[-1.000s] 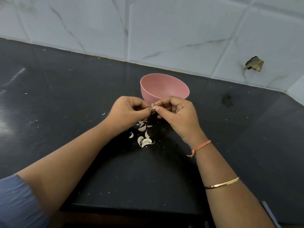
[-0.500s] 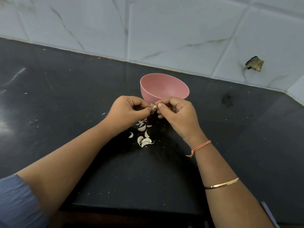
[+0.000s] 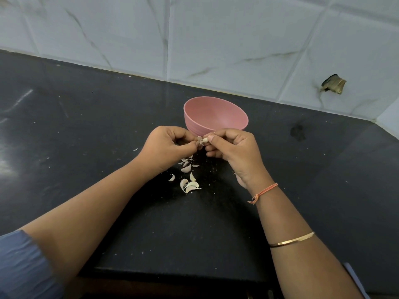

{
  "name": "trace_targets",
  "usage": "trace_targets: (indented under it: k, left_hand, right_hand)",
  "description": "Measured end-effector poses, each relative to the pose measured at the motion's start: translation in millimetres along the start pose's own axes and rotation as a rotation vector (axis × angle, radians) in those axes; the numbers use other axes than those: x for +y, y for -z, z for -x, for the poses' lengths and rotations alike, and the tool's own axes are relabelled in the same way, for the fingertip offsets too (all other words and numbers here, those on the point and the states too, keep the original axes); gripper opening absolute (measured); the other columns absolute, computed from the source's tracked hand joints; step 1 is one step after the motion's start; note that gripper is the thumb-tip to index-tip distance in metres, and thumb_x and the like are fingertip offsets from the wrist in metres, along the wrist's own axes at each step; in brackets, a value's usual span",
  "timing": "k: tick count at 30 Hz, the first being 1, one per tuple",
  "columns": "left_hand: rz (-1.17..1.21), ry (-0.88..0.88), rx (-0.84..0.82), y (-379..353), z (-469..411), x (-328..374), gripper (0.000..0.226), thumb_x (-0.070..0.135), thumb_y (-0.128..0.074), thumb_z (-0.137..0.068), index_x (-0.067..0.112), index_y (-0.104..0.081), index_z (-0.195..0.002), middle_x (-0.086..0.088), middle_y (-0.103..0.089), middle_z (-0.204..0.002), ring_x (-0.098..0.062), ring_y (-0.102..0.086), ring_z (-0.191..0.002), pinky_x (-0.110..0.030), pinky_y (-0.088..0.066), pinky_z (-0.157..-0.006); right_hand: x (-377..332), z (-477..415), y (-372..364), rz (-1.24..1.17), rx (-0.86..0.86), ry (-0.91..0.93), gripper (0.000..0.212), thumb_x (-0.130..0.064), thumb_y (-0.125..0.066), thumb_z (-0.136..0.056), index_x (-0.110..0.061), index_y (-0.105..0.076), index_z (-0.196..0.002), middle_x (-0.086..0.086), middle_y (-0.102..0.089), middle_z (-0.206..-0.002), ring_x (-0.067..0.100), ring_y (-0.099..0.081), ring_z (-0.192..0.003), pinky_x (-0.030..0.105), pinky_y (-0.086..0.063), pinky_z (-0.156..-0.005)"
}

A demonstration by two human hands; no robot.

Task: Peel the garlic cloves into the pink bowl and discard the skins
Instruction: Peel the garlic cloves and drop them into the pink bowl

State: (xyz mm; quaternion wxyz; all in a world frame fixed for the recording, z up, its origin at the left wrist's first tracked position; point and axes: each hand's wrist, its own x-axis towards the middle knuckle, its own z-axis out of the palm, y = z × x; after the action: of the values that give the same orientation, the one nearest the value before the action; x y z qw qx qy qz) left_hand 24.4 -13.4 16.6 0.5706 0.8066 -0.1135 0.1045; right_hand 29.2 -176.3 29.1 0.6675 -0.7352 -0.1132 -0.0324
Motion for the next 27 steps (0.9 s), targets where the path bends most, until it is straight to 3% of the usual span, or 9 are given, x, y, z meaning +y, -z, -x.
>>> trace_targets:
  k: [6,10,13,16,18,23,27]
  left_hand:
    - [-0.01,0.031,0.035,0.0,-1.2,-2.2,0.011,0.011,-0.07,-0.079,0.021,-0.071,-0.074,-0.006,-0.072,-0.077,-0.015,-0.064,-0.069,-0.028,-0.054,-0.071]
    - [-0.044,0.066,0.045,0.7,-1.8,-3.3,0.01,0.015,-0.067,-0.081,0.018,-0.071,-0.073,-0.003,-0.071,-0.071,-0.02,-0.066,-0.067,-0.032,-0.056,-0.07]
    - [-0.032,0.103,0.03,0.7,-1.2,-1.4,0.019,0.024,-0.064,-0.086,0.017,-0.071,-0.069,0.007,-0.069,-0.061,-0.012,-0.066,-0.063,-0.026,-0.055,-0.064]
    - [-0.06,0.076,0.066,-0.4,-0.8,0.6,0.023,0.034,-0.07,-0.08,0.017,-0.07,-0.064,0.005,-0.066,-0.056,-0.006,-0.06,-0.054,-0.014,-0.048,-0.056]
    - [-0.076,0.069,0.069,-0.4,-0.4,1.0,0.02,0.035,-0.073,-0.076,0.02,-0.07,-0.063,0.004,-0.065,-0.057,-0.004,-0.056,-0.054,-0.014,-0.044,-0.054]
    - [0.075,0.059,0.055,-0.1,-0.3,2.1,0.008,0.019,-0.077,-0.072,0.02,-0.071,-0.077,0.006,-0.072,-0.072,-0.006,-0.067,-0.069,-0.023,-0.055,-0.073]
    - [0.11,0.029,0.027,-2.0,1.9,4.4,0.009,0.018,-0.075,-0.074,0.02,-0.072,-0.082,0.001,-0.073,-0.079,-0.015,-0.07,-0.076,-0.026,-0.056,-0.077]
  right_hand:
    - [-5.3,1.0,2.2,-0.152,-0.007,-0.053,0.01,0.0,-0.06,-0.085,-0.002,-0.068,-0.08,0.01,-0.067,-0.076,0.013,-0.061,-0.066,0.022,-0.054,-0.062]
    - [-8.0,2.0,3.5,-0.245,-0.026,-0.097,0.01,0.0,-0.06,-0.085,-0.002,-0.068,-0.079,0.008,-0.067,-0.073,0.012,-0.061,-0.064,0.021,-0.054,-0.061]
    - [-8.6,2.3,4.2,-0.27,-0.027,-0.118,0.007,0.0,-0.061,-0.084,0.0,-0.068,-0.082,0.009,-0.067,-0.074,0.013,-0.062,-0.066,0.022,-0.055,-0.061]
    - [-8.8,2.2,3.7,-0.292,-0.027,-0.138,0.007,0.002,-0.061,-0.083,0.001,-0.068,-0.084,0.011,-0.067,-0.076,0.014,-0.063,-0.067,0.022,-0.055,-0.062]
    - [-8.9,1.8,2.8,-0.3,-0.025,-0.146,0.007,0.005,-0.06,-0.083,0.003,-0.067,-0.085,0.011,-0.067,-0.076,0.013,-0.063,-0.065,0.021,-0.056,-0.062]
    - [-6.5,0.7,1.9,-0.302,-0.017,-0.148,0.009,0.006,-0.059,-0.084,0.004,-0.065,-0.089,0.011,-0.067,-0.076,0.012,-0.063,-0.064,0.021,-0.056,-0.062]
    - [-3.5,0.4,1.5,-0.287,-0.029,-0.141,0.01,0.003,-0.06,-0.085,0.002,-0.067,-0.092,0.013,-0.068,-0.081,0.014,-0.064,-0.069,0.022,-0.056,-0.064]
